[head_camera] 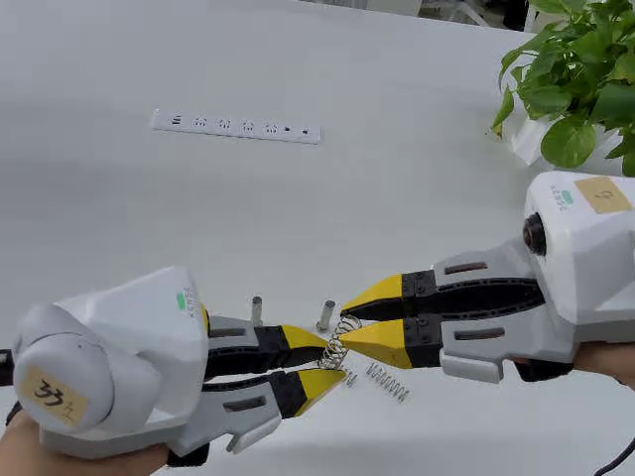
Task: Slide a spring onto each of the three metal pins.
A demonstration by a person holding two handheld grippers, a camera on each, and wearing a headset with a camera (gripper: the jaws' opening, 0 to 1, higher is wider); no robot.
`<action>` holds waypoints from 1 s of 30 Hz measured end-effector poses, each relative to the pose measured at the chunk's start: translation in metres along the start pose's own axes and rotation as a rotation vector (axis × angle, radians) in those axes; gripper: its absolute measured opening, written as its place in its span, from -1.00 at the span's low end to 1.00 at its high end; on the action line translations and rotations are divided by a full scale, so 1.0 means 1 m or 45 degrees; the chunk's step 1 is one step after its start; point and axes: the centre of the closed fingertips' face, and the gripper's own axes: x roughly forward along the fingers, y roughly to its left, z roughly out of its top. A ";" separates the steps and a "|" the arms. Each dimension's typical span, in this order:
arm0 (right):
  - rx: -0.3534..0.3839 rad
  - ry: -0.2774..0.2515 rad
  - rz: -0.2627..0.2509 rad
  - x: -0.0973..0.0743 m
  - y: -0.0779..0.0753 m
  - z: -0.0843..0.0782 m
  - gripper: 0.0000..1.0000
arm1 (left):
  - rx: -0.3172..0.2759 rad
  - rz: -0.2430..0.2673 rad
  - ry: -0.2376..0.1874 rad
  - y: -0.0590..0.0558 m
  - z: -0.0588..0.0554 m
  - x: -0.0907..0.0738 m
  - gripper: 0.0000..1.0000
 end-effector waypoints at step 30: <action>-0.225 0.333 0.237 -0.018 0.001 0.015 -0.39 | 0.025 0.005 -0.066 0.000 0.015 -0.003 -0.87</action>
